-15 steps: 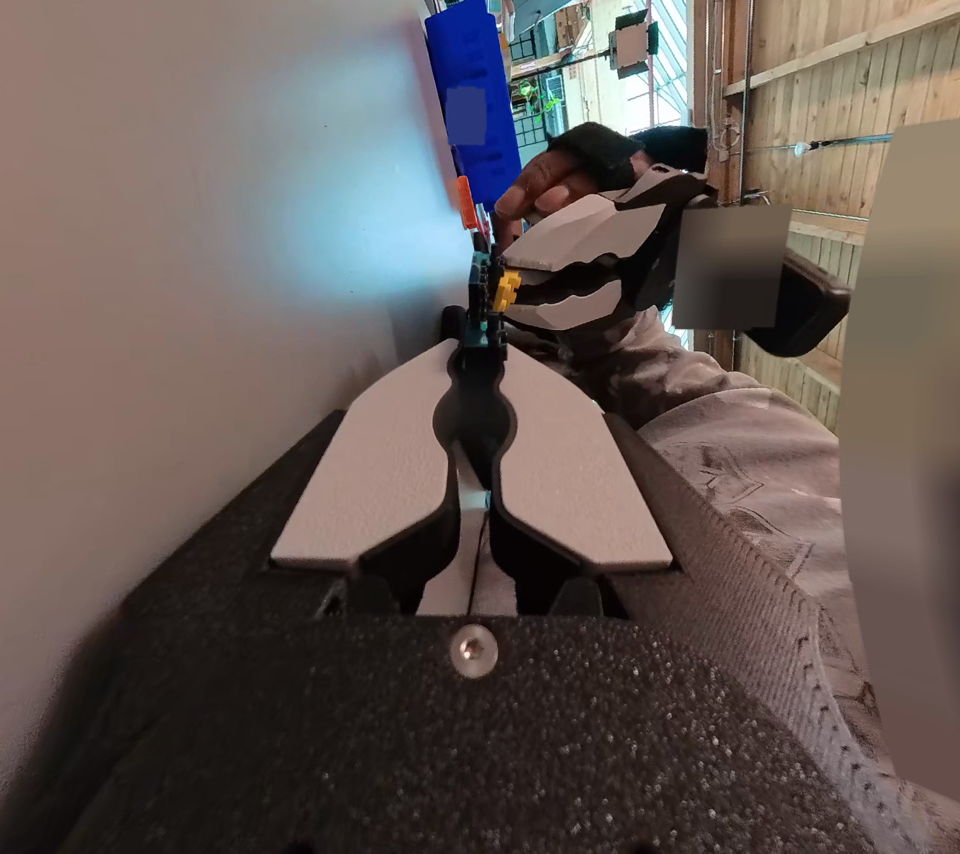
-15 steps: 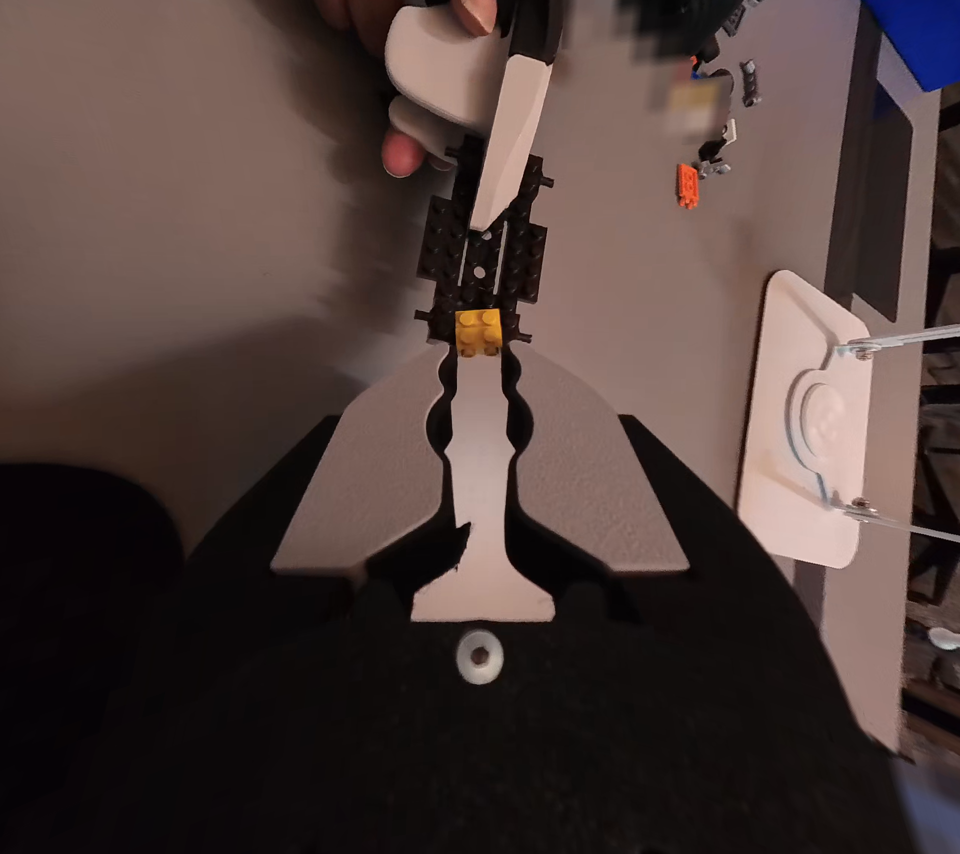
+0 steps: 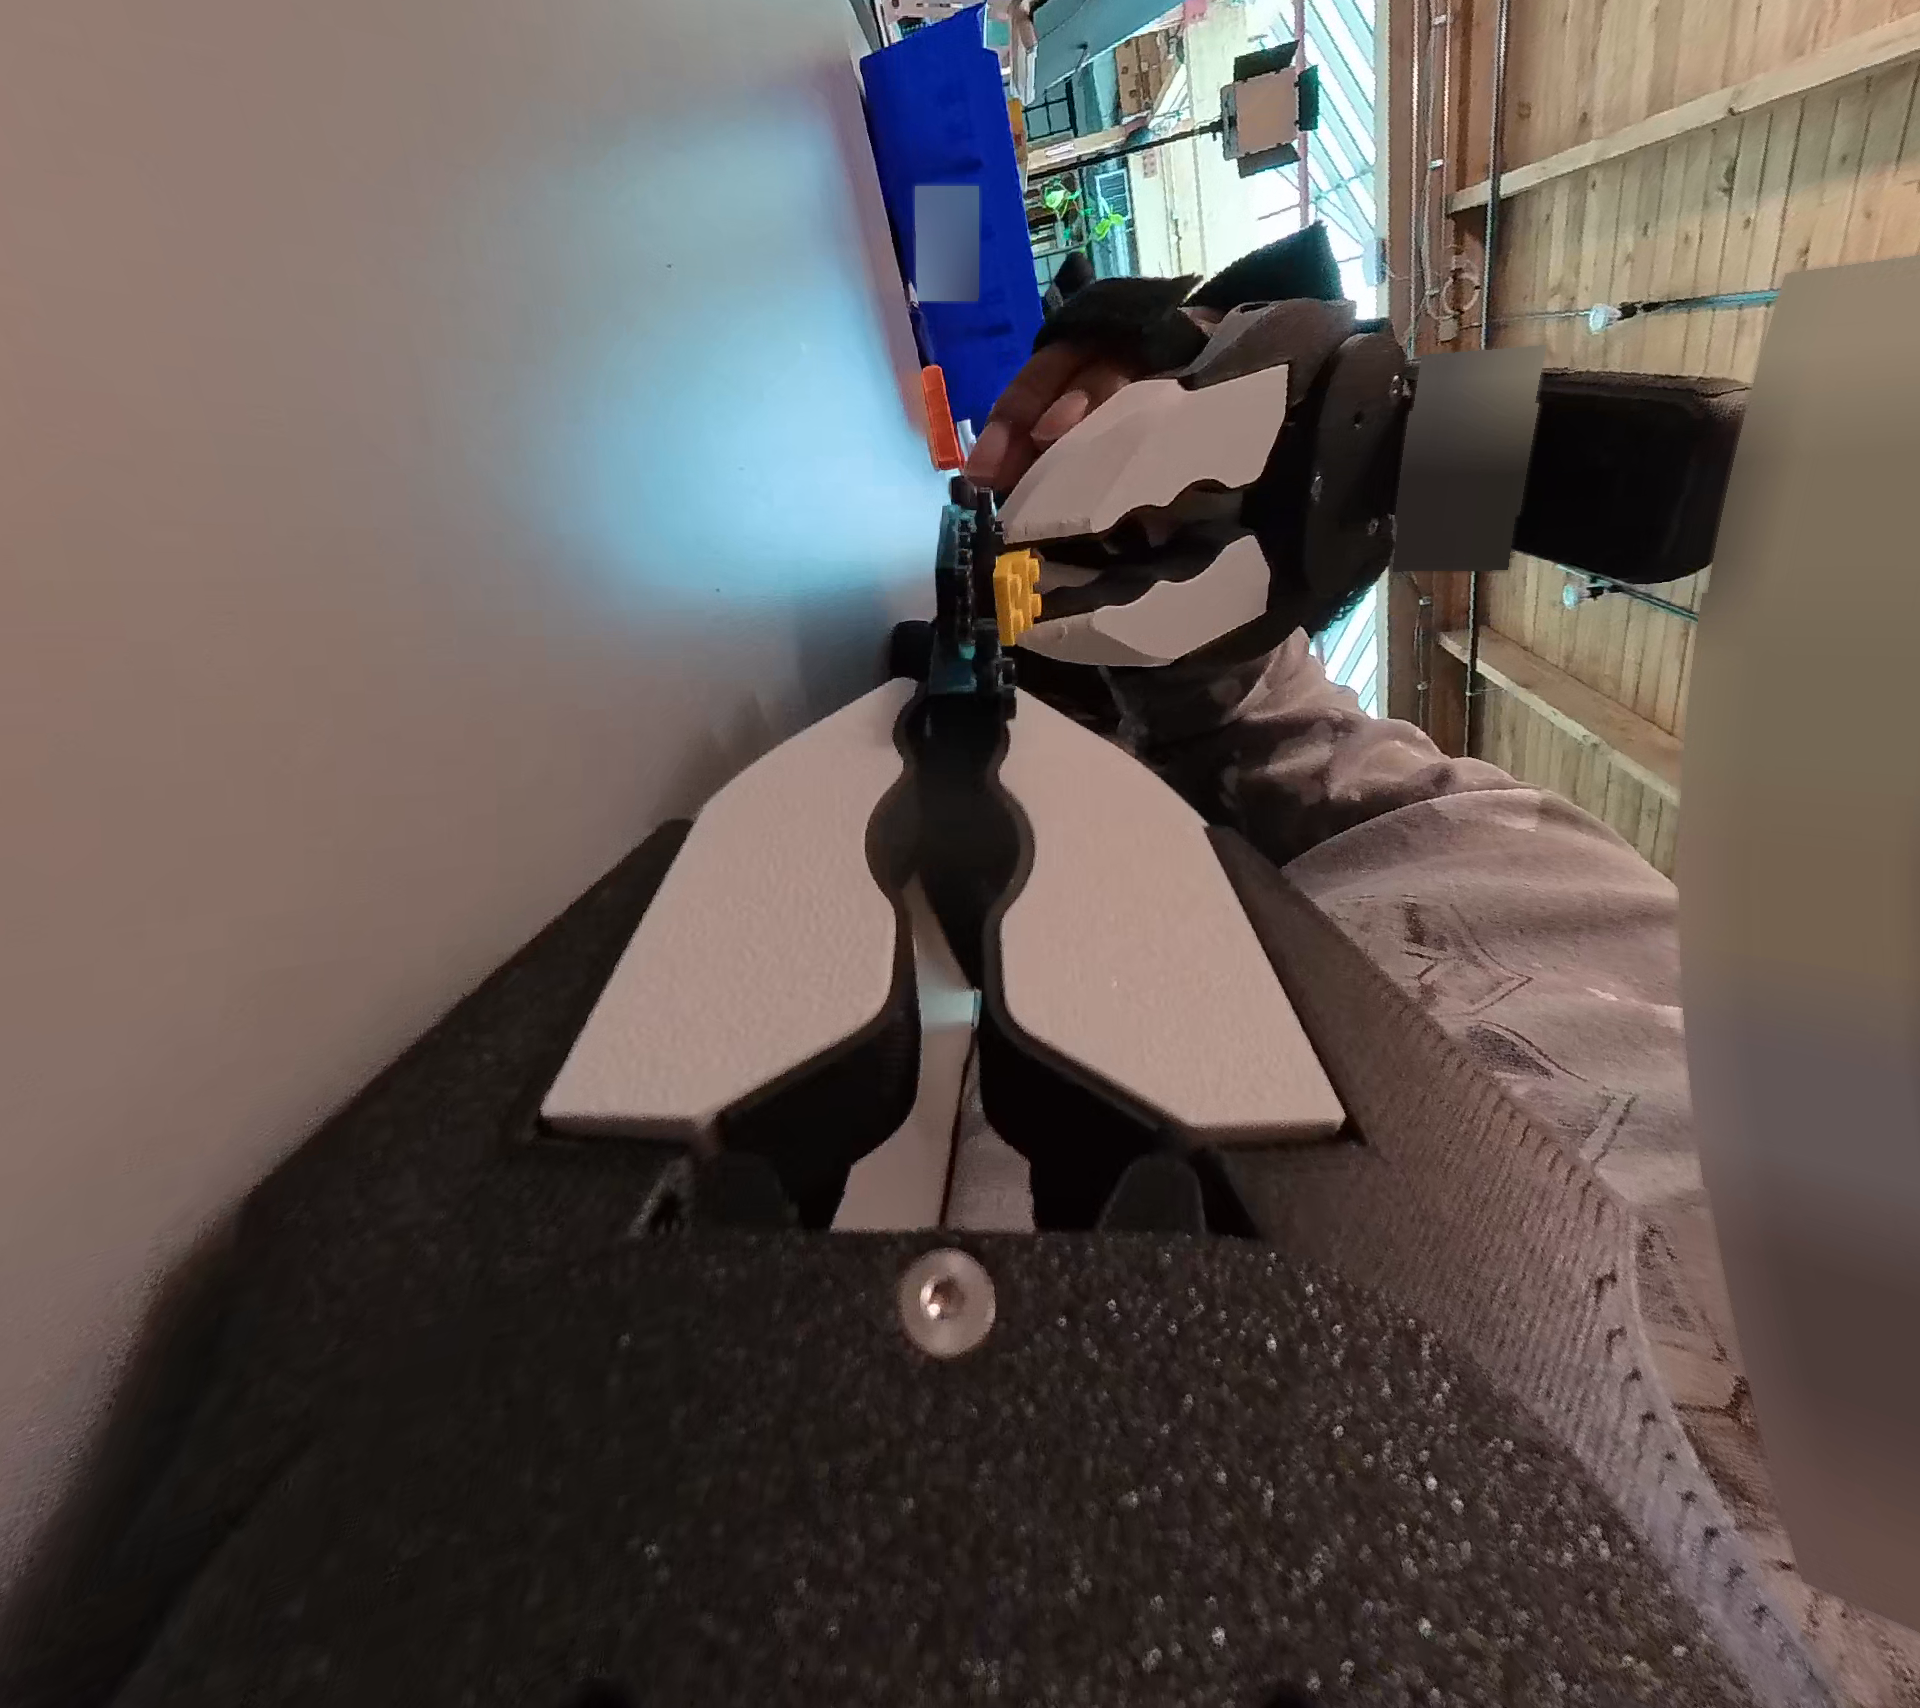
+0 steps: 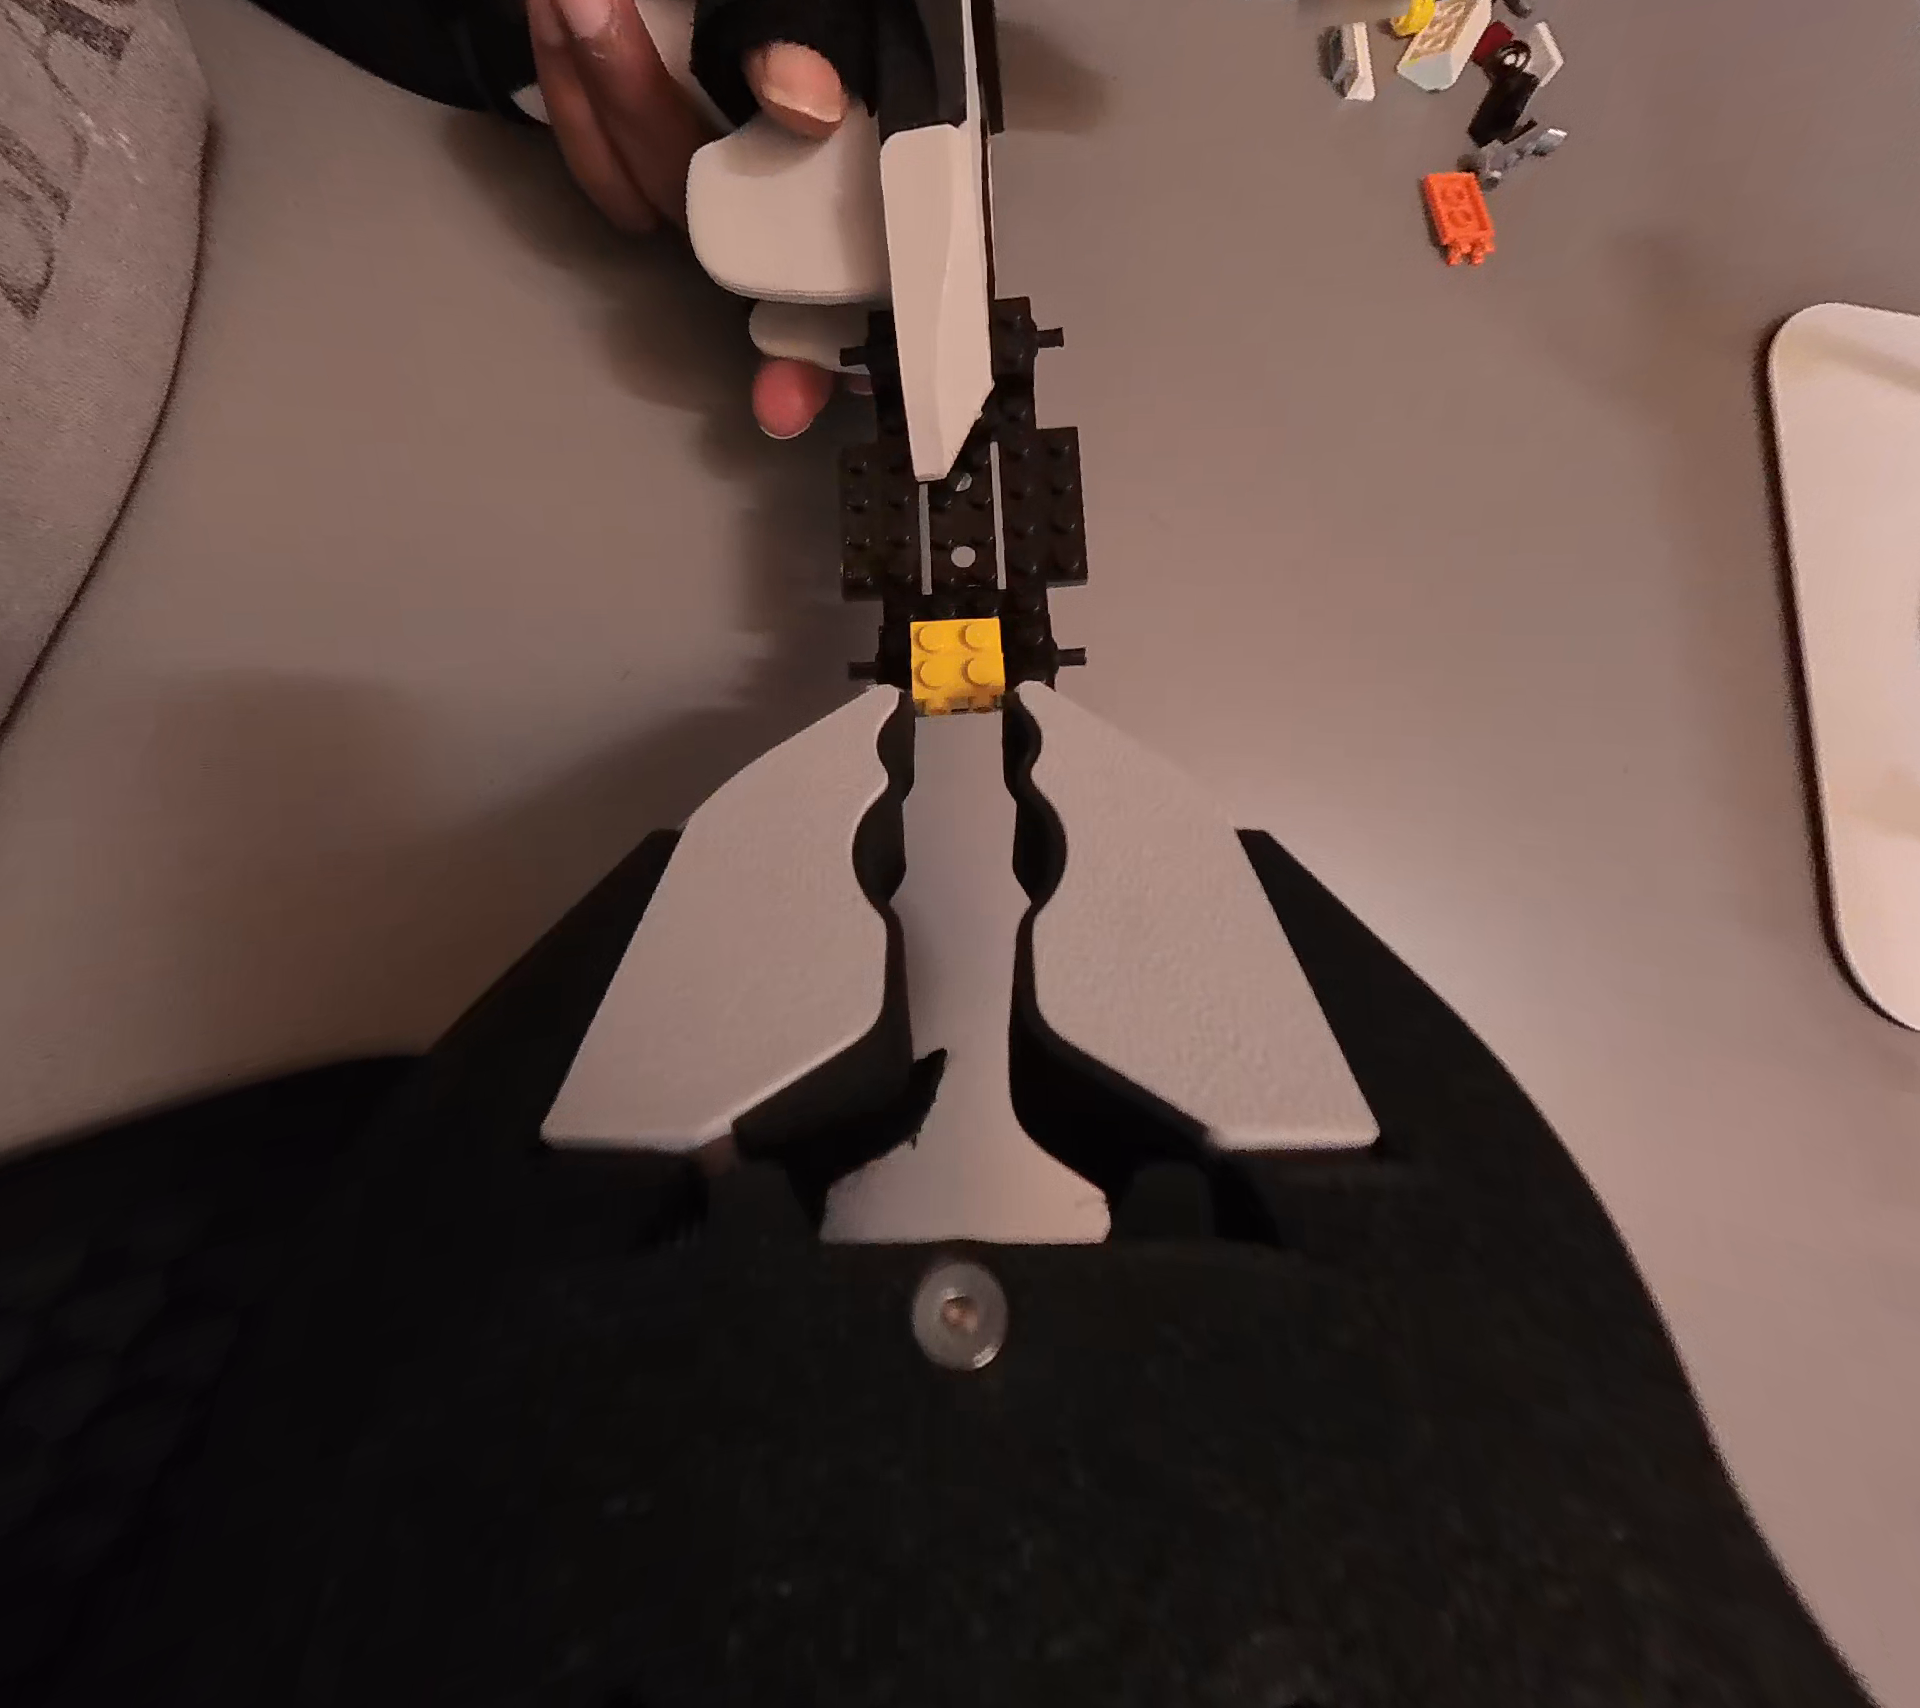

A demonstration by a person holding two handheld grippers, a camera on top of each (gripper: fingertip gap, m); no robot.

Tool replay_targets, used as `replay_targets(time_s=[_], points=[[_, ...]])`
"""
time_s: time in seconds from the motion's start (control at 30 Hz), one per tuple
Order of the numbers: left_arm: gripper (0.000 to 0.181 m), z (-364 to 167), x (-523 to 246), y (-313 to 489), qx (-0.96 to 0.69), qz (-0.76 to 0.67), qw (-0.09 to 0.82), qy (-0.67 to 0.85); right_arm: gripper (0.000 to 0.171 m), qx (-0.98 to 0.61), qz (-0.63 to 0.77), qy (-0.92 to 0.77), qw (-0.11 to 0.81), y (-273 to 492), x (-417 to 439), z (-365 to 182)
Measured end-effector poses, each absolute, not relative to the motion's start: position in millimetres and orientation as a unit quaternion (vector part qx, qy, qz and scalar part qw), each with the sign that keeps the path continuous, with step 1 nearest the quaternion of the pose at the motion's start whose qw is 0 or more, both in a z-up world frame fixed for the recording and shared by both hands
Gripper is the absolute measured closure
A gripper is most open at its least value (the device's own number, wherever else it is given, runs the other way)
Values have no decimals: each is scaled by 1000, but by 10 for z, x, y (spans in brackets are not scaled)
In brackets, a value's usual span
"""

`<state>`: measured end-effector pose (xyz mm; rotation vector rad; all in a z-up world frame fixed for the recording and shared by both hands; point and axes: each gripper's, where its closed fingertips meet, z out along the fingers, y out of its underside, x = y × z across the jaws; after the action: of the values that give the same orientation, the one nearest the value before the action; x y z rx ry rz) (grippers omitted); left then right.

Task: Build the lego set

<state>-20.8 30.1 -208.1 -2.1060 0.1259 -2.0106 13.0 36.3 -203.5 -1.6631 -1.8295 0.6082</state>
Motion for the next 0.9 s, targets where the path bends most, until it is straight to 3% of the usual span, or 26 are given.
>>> replay_targets(time_s=[0.53, 0.9], points=[[175, -2067, -205, 293, -701, -708, 83, 16, 154, -631, 229, -680, 295, 374, 122, -1977], [175, -2074, -227, 314, -703, -705, 89, 13, 150, -704, 348, -548, 289, 446, 134, -1903]])
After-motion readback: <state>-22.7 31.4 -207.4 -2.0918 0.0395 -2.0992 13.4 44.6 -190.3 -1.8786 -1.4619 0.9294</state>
